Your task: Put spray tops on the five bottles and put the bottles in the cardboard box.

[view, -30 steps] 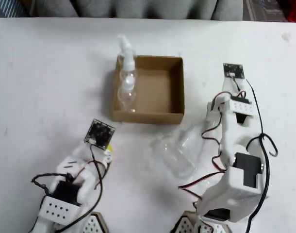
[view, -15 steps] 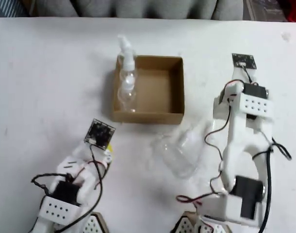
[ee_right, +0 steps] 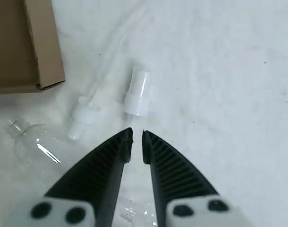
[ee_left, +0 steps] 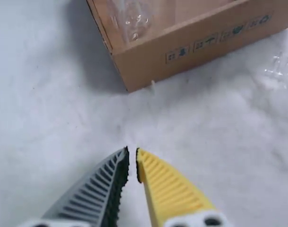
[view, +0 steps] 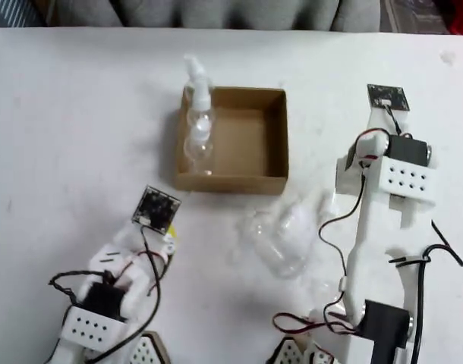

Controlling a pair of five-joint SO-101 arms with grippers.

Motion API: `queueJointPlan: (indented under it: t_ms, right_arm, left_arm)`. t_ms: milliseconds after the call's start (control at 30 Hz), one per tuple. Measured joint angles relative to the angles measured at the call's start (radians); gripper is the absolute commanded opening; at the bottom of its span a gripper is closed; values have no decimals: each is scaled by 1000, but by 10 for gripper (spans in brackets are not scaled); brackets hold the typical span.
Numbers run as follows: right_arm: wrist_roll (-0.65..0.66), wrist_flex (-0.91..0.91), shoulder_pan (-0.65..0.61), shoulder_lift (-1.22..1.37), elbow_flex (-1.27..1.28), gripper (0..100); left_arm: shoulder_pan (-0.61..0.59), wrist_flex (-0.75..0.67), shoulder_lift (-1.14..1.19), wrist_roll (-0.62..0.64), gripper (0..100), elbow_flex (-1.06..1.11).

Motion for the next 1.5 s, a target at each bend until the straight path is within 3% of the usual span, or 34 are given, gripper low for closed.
queueJointPlan:
  t_ms: [233,500,667,967,1233,1367,1500]
  right_arm:
    - [-199,-78,-117,63,35,160]
    - [-227,-333,-127,83,190,135]
    - [-259,-390,-92,83,236,138]
    - [-511,-393,-54,141,256,138]
    - [-537,-370,-52,387,132,132]
    - [-537,-308,-54,477,41,11]
    - [-537,-267,-51,497,3,14]
  left_arm:
    - [0,0,0,0,21,0]
    - [0,0,0,0,21,0]
    - [0,0,0,0,21,0]
    - [0,0,0,0,21,0]
    - [0,0,0,0,21,0]
    - [0,0,0,0,21,0]
    - [0,0,0,0,21,0]
